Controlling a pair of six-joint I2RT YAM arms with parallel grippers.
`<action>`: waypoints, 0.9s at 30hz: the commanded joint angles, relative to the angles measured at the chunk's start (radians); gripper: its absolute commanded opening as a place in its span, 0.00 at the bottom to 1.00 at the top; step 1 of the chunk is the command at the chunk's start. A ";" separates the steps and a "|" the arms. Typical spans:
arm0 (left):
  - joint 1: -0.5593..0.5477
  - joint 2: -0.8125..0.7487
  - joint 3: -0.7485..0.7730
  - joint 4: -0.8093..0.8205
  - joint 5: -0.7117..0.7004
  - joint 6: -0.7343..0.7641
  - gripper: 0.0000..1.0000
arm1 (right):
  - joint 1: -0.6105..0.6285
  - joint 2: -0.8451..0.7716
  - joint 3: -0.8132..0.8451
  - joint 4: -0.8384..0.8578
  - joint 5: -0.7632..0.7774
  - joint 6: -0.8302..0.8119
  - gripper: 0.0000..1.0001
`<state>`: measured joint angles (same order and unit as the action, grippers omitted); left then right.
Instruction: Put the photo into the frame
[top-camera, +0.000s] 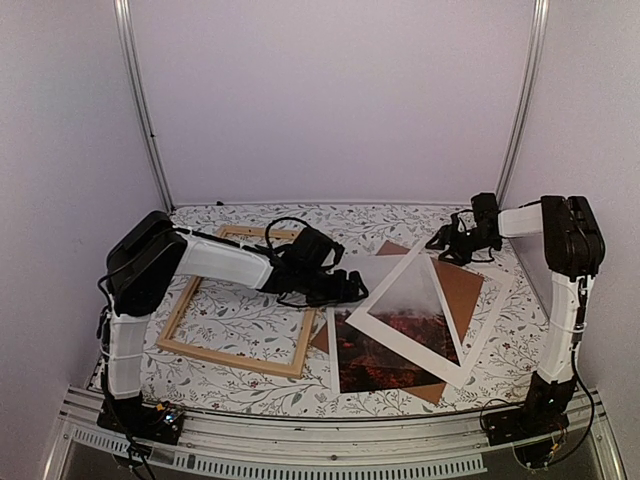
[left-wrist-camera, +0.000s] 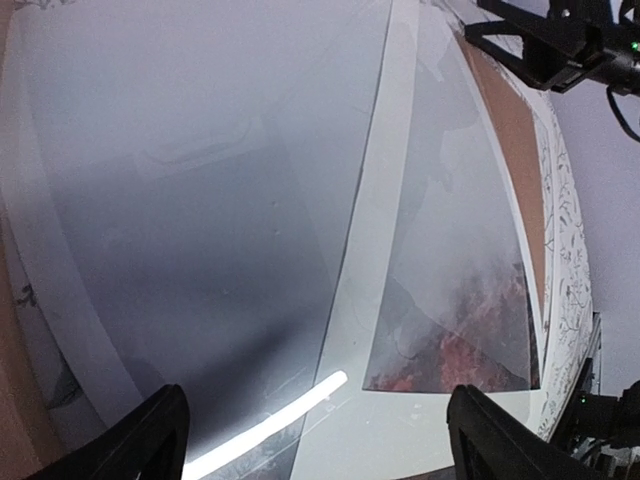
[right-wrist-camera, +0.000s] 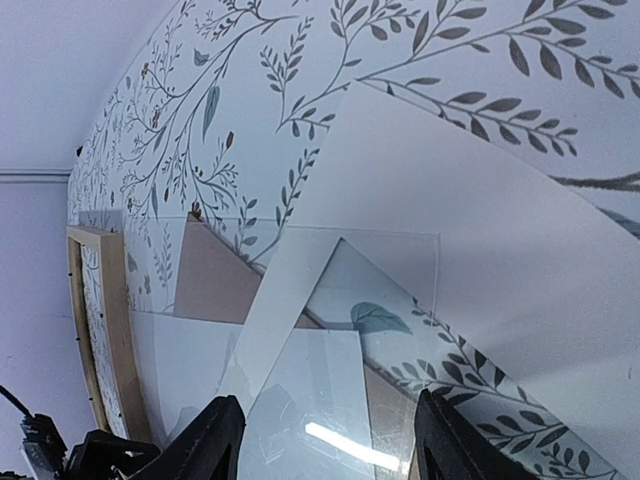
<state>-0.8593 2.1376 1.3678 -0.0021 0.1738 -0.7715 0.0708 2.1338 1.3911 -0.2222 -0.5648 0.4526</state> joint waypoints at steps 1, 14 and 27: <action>0.020 -0.007 -0.021 -0.184 -0.123 0.038 0.93 | 0.007 -0.071 -0.048 -0.001 -0.029 0.024 0.63; 0.061 -0.022 -0.017 -0.261 -0.223 0.095 0.94 | 0.006 -0.092 -0.098 -0.019 0.079 -0.016 0.66; 0.048 0.071 0.032 -0.246 0.079 0.044 0.93 | 0.025 -0.017 -0.052 -0.022 0.047 -0.021 0.66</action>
<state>-0.8101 2.1365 1.4269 -0.2165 0.0883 -0.6846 0.0795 2.0827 1.3365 -0.2379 -0.5106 0.4290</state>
